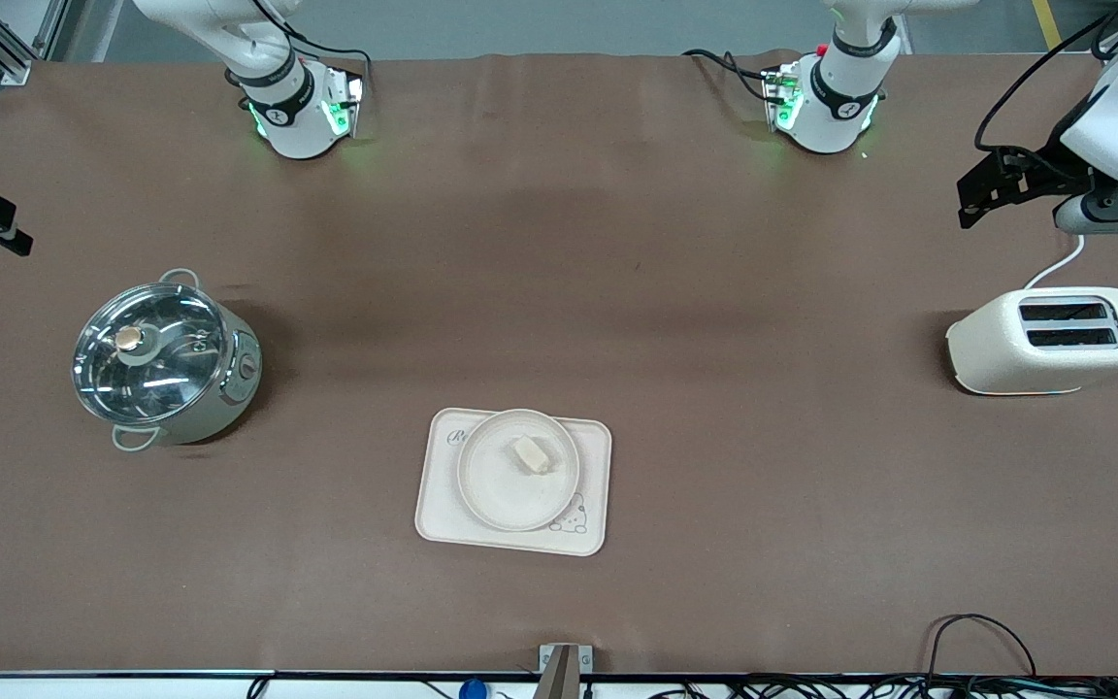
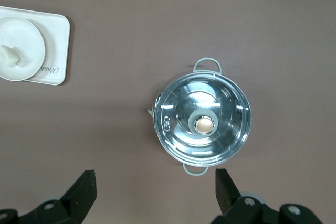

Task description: Place bun in plate and plate on tray

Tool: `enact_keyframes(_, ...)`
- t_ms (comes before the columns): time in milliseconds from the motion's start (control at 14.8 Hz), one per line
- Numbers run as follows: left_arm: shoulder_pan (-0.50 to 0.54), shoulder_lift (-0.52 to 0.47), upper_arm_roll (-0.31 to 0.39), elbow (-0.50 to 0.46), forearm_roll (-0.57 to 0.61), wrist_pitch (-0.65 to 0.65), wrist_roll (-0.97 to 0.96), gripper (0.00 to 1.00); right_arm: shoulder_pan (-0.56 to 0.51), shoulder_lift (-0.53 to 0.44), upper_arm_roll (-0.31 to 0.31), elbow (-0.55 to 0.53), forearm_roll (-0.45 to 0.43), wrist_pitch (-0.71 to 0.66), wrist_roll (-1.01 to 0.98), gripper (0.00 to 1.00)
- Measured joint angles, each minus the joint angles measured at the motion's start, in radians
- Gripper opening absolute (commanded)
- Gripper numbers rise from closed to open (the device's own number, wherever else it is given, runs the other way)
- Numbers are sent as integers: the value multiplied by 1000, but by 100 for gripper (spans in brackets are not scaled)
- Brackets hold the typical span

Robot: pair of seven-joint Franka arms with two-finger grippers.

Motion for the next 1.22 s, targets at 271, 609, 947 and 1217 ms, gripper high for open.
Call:
enact_keyframes(271,0,0,0,0,0,0,0,100,-18,-24,20,-2,-3,-24,11,100)
enact_keyframes(609,0,0,1,8,0,0,53,100,4,-27,12,-2,-47,-24,20,100)
enact_keyframes(947,1,0,1,29,0,0,90,100,12,-27,-8,-2,-58,-23,25,100)
enact_keyframes(1217,0,0,0,29,0,0,90,100,12,-27,-10,-2,-58,-24,26,100)
